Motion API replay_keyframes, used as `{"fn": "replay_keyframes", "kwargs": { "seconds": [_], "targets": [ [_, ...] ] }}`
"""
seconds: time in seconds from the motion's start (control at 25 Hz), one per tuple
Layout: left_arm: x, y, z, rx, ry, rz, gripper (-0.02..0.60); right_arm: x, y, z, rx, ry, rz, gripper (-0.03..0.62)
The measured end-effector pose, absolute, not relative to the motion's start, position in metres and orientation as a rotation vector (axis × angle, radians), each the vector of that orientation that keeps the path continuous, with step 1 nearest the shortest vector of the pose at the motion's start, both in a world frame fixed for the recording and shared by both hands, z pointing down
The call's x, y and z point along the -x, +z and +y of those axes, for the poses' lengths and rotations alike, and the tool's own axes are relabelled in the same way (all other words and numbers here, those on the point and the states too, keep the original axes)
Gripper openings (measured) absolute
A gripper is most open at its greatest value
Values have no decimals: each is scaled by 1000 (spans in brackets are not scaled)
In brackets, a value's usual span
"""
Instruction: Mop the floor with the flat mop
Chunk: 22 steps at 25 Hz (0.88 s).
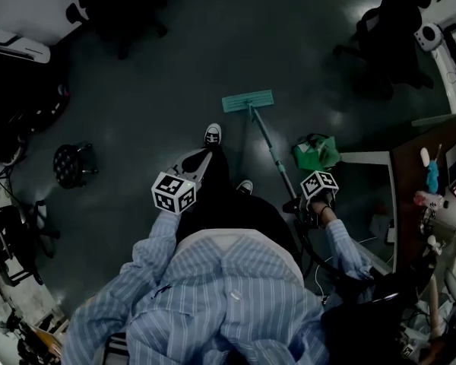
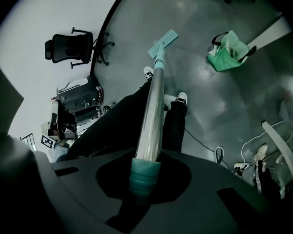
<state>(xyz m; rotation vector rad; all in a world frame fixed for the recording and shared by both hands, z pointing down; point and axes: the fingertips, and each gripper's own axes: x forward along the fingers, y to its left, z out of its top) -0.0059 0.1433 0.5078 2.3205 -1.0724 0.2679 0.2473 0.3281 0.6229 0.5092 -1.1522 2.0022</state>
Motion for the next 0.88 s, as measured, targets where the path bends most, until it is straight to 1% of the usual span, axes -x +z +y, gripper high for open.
{"fn": "replay_keyframes", "kwargs": {
  "seconds": [0.2, 0.56, 0.88],
  "targets": [
    [-12, 501, 158, -2371, 281, -1069, 14, -251, 620, 351, -493, 2058, -1174, 34],
    [-29, 503, 195, -2421, 339, -1024, 14, -237, 622, 360, -467, 2141, -1237, 35],
    [-21, 505, 213, -2458, 377, -999, 14, -223, 627, 371, -481, 2152, -1234, 35]
  ]
}}
